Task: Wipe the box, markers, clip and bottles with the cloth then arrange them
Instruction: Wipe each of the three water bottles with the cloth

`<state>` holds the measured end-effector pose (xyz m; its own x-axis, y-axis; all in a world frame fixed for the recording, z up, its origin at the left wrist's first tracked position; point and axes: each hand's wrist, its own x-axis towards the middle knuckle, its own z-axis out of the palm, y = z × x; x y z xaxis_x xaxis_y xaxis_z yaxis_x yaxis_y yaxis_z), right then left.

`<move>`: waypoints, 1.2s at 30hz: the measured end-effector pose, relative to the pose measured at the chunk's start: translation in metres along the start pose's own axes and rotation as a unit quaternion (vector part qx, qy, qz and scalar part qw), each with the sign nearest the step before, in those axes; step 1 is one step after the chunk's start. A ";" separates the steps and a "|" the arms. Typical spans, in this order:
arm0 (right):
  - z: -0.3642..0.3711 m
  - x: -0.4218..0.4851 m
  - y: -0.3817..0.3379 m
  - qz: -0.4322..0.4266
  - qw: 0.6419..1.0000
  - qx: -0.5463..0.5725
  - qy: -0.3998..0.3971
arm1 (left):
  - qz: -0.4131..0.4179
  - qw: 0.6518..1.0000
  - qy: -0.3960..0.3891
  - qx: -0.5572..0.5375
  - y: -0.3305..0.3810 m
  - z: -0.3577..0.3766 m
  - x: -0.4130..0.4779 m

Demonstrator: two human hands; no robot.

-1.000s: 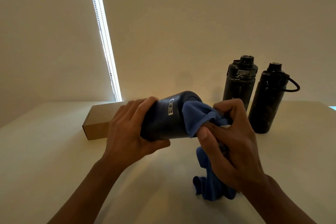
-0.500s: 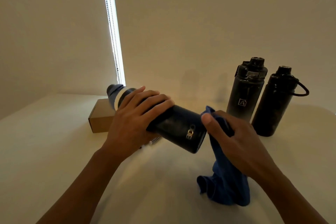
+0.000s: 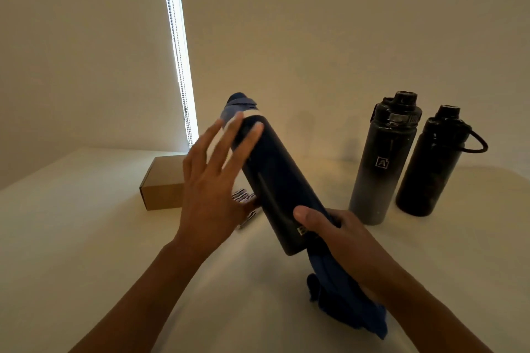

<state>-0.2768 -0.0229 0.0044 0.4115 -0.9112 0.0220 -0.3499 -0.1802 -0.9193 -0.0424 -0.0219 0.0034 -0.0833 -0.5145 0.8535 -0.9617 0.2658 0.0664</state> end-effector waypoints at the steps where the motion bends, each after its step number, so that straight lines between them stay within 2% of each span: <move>1: 0.005 0.001 0.001 0.004 1.000 0.007 0.021 | -0.062 0.997 0.019 -0.044 0.003 0.001 -0.001; 3: 0.012 0.001 0.004 -0.002 0.999 0.017 0.043 | -0.191 0.963 0.054 -0.183 0.011 0.002 -0.004; 5: 0.016 0.001 0.006 -0.010 0.998 0.025 0.057 | -0.295 0.896 0.039 -0.330 0.016 0.003 -0.008; 8: 0.018 0.000 0.008 -0.039 0.997 0.027 0.061 | -0.361 0.832 -0.068 -0.416 0.028 -0.003 -0.006; 10: 0.021 0.000 0.008 -0.049 0.997 0.011 0.059 | -0.366 0.803 -0.126 -0.453 0.034 -0.007 -0.005; 13: 0.026 -0.003 0.007 -0.014 0.999 0.010 0.041 | -0.325 0.810 -0.153 -0.463 0.034 -0.006 -0.007; 16: 0.023 -0.004 0.008 -0.046 0.996 -0.075 0.025 | -0.332 0.800 -0.147 -0.478 0.028 -0.006 -0.007; 21: 0.022 -0.006 0.001 -0.047 0.989 -0.137 -0.005 | -0.336 0.782 -0.146 -0.505 0.029 -0.007 -0.005; 27: 0.024 0.000 -0.003 0.008 0.968 -0.245 -0.046 | -0.349 0.784 -0.127 -0.497 0.038 -0.006 -0.005; 29: 0.016 0.001 -0.001 -0.028 0.963 -0.265 -0.030 | -0.355 0.777 -0.114 -0.507 0.039 -0.006 -0.005; 32: -0.004 0.001 0.002 -0.112 0.966 -0.230 0.025 | -0.367 0.740 -0.107 -0.554 0.041 -0.010 -0.005; 34: -0.019 0.000 0.000 -0.142 0.966 -0.202 0.074 | -0.366 0.724 -0.112 -0.574 0.040 -0.011 -0.006; 36: -0.028 0.002 0.000 -0.152 0.967 -0.145 0.147 | -0.356 0.724 -0.124 -0.578 0.040 -0.011 -0.007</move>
<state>-0.2991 -0.0351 0.0154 0.2897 -0.8579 0.4243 -0.4888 -0.5138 -0.7051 -0.0772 0.0018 0.0056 0.1432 -0.9490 0.2809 0.0657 0.2923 0.9541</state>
